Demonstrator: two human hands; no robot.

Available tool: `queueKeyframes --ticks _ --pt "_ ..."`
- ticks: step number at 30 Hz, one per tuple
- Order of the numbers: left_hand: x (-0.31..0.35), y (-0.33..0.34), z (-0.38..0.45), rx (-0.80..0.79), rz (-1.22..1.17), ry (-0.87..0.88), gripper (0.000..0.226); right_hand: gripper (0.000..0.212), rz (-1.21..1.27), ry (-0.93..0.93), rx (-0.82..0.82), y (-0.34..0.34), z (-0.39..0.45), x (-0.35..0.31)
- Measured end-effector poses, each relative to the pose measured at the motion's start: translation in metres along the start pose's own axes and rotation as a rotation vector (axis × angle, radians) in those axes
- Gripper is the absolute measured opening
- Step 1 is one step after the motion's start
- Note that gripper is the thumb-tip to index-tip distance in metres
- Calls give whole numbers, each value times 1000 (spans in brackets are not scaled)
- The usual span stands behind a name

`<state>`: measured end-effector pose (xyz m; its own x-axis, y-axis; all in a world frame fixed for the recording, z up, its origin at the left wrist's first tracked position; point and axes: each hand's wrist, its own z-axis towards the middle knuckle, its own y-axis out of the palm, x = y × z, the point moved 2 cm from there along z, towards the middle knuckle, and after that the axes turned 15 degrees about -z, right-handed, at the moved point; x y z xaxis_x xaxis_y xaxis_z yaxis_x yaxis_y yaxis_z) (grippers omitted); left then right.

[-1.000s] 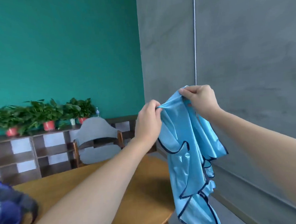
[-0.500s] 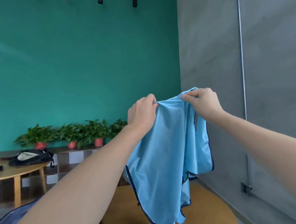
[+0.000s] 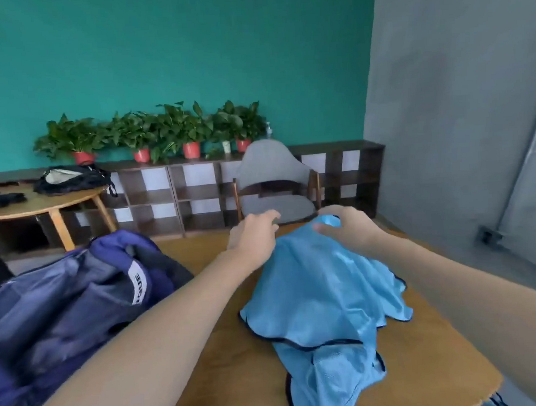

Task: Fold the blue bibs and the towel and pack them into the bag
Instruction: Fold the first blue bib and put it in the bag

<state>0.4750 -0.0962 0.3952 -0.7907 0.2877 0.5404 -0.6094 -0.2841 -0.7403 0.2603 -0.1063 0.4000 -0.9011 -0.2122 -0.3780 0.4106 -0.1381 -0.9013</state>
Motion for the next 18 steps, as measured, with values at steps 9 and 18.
queueKeyframes --ticks 9,18 --pt "-37 97 -106 -142 -416 -9 29 31 50 -78 -94 114 -78 46" --pt "-48 133 -118 -371 26 -30 57 50 -15 -212 161 112 -158 51"
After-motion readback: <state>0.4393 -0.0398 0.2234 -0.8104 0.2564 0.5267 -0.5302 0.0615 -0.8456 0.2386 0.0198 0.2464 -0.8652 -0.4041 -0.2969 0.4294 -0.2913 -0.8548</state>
